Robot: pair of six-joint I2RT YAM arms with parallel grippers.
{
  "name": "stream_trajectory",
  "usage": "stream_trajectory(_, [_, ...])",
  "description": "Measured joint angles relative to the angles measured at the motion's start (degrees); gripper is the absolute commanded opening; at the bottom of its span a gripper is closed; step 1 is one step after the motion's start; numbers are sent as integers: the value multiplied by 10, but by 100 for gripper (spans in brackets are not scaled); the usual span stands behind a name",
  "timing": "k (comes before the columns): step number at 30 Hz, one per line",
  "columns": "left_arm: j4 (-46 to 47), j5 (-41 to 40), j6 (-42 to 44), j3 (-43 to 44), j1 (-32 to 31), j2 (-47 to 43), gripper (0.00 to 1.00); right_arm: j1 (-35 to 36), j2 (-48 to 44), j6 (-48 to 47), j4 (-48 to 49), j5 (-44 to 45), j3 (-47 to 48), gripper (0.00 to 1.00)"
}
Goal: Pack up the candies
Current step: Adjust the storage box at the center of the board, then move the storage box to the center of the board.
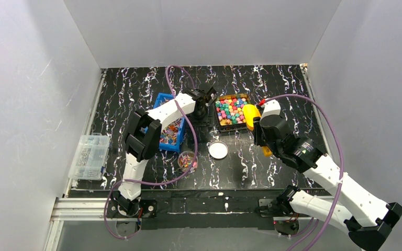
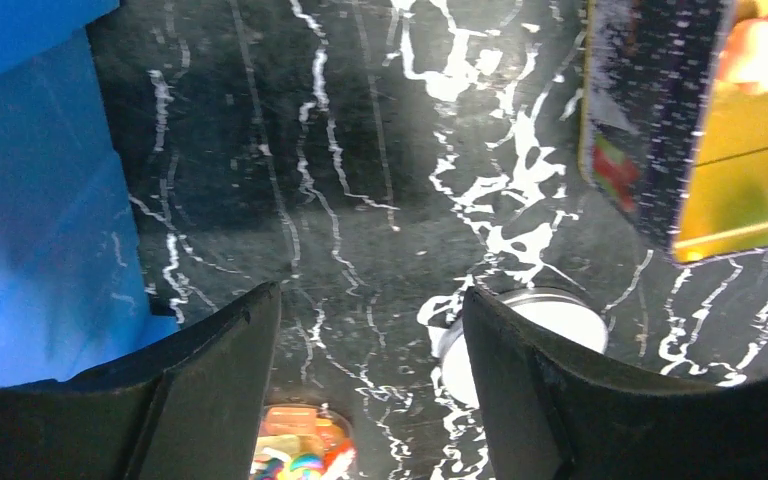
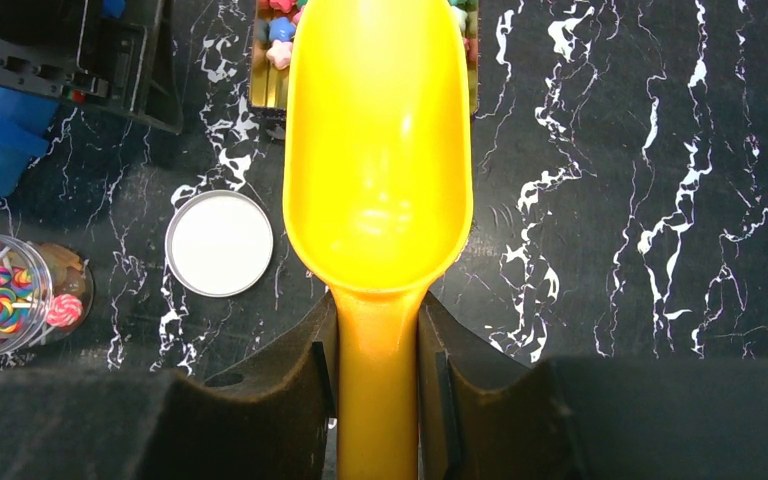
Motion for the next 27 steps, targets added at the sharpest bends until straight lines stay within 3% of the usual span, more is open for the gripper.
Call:
stream_trajectory(6, [-10,0,17,0,10,0,68,0,2,1,4,-5,0,1])
stream_trajectory(13, [-7,54,22,11,13,0,70,0,5,0,4,-7,0,1])
stream_trajectory(27, [-25,67,7,161,-7,38,70,0,-6,0,4,-7,0,1])
